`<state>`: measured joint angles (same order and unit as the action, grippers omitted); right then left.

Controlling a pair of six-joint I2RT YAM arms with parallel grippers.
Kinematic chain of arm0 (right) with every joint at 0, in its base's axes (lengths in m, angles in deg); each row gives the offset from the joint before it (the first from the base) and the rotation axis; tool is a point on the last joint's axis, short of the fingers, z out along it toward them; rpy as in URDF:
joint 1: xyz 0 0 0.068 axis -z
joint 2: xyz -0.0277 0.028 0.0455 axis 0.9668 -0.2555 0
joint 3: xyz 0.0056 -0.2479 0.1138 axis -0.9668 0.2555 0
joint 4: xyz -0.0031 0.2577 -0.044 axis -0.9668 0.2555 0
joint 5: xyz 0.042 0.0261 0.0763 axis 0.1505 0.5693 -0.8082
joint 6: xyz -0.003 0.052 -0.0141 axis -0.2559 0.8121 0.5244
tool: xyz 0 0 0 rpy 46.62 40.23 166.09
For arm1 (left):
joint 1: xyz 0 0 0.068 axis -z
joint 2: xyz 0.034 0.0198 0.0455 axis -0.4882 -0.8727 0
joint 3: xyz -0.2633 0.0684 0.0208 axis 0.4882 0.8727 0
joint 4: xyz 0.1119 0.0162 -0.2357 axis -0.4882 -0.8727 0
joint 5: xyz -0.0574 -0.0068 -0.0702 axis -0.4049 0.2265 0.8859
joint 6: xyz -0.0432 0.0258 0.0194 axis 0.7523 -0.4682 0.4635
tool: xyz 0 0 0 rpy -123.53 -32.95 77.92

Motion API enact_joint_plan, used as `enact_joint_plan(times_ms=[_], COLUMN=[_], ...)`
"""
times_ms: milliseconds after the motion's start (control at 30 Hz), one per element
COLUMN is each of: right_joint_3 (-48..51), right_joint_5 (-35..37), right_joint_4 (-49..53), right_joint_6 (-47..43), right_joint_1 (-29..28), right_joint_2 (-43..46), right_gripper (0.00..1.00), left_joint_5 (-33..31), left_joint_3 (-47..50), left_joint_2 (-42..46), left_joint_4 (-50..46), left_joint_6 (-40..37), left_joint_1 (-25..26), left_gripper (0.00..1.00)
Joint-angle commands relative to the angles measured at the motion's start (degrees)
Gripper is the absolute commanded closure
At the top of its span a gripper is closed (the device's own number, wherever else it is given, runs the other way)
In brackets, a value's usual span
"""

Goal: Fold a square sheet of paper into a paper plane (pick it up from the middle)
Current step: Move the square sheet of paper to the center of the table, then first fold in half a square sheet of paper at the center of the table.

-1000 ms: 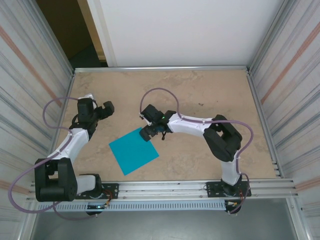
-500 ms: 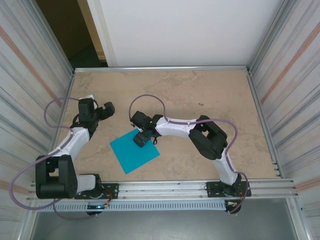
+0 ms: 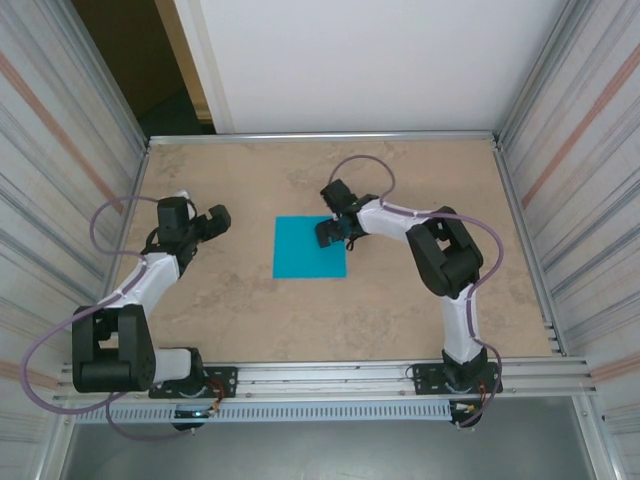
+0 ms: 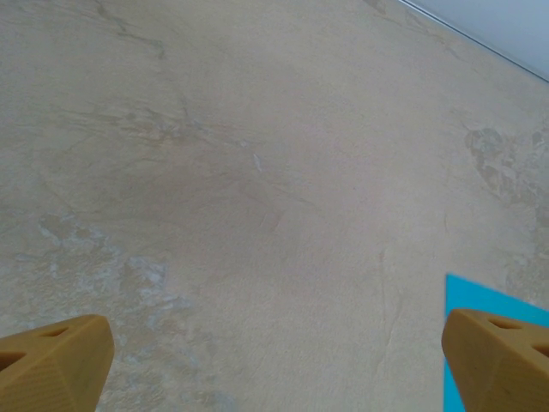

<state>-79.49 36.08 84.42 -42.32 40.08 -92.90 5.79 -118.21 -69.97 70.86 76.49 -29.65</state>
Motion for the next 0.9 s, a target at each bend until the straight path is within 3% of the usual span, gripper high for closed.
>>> enact_joint_plan(times_ms=[0,167,300,433,600,867], right_joint_3=[2.28,2.47,5.86,8.39,10.72,12.13], right_joint_5=[1.03,-3.43,-15.29,-26.2,-28.18,-29.49], right_joint_4=[7.98,6.79,1.03,-4.32,-6.57,-6.93], right_joint_6=[3.83,8.66,19.02,27.45,31.02,30.68], right_joint_1=[1.61,4.44,8.46,10.31,10.46,10.86], right_joint_2=[1.09,9.78,12.5,9.75,8.66,8.11], right_gripper=[0.02,0.02,0.02,0.15,0.29,0.46], left_joint_5=[4.67,13.32,16.54,19.73,21.98,27.42], left_joint_3=[-2.61,-6.14,-11.02,-17.08,-24.05,-32.26], left_joint_2=[-1.41,-5.74,-11.51,-18.0,-25.4,-35.37], left_joint_4=[-0.96,-4.07,-7.87,-10.15,-12.69,-16.77], left_joint_6=[2.13,4.38,5.05,5.91,6.94,6.76], left_joint_1=[-0.32,2.01,8.65,16.21,22.05,23.08], left_gripper=[0.01,0.01,0.01,0.04,0.11,0.22])
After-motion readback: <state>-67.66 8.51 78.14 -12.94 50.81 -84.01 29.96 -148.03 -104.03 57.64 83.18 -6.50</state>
